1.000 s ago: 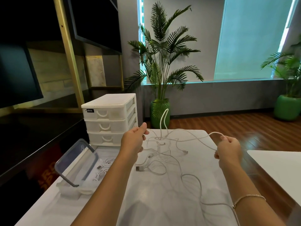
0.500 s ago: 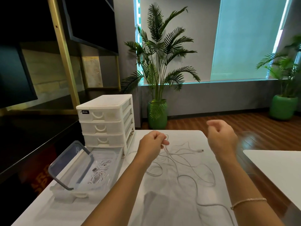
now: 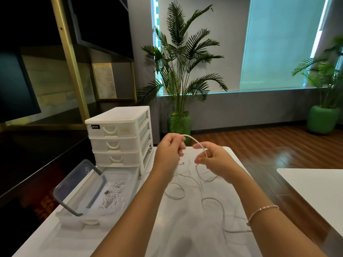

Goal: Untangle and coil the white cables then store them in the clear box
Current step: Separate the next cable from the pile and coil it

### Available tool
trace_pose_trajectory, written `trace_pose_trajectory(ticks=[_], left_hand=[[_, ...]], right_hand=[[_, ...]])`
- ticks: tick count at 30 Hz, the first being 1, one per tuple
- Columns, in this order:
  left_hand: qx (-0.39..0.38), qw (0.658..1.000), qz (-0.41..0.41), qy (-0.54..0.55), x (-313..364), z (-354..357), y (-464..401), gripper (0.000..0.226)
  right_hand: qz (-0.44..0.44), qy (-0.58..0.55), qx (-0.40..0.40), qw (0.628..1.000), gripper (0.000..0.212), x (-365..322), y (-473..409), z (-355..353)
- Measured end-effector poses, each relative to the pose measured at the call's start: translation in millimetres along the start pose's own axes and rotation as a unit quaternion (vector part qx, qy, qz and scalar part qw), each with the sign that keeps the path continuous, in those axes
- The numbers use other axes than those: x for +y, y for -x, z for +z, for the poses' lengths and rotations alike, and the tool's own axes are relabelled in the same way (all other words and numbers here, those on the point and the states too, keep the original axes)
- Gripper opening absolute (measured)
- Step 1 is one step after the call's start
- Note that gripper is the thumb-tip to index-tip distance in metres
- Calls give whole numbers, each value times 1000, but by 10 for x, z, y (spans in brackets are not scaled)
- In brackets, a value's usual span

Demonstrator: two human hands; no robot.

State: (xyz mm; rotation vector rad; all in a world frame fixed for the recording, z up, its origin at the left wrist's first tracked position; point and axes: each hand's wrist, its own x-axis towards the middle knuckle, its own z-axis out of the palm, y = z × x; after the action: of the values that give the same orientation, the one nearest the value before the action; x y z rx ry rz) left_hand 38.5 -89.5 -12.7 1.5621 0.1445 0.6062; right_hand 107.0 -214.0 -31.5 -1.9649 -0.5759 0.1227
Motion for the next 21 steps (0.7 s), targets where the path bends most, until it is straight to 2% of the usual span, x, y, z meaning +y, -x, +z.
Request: trace_pose_trajectory(ticks=[2,5,9,11,17,21], left_hand=[[35,998,9,59,86,-68,-36,27],[59,992,29,109,184,-149,-83,28],[97,983,32,153,188,-214,-106,29],[122,977,30,172,177,-260,-130,29],[224,949,4,223,145,-433,-227,26],[283,930,-11,233,109,-616,-266,27]], right_hand=[[-1,73,21,997,24,88,-26,-25],[2,128,100,987,26,194,-50,-86],[42,288,253,923,50,331,-79,-148],[72,291,288,909,52,388,-74,-145],[156,308,259,902,49,576,-124,-124],[230,379,223,868,56,655,-143,-183]])
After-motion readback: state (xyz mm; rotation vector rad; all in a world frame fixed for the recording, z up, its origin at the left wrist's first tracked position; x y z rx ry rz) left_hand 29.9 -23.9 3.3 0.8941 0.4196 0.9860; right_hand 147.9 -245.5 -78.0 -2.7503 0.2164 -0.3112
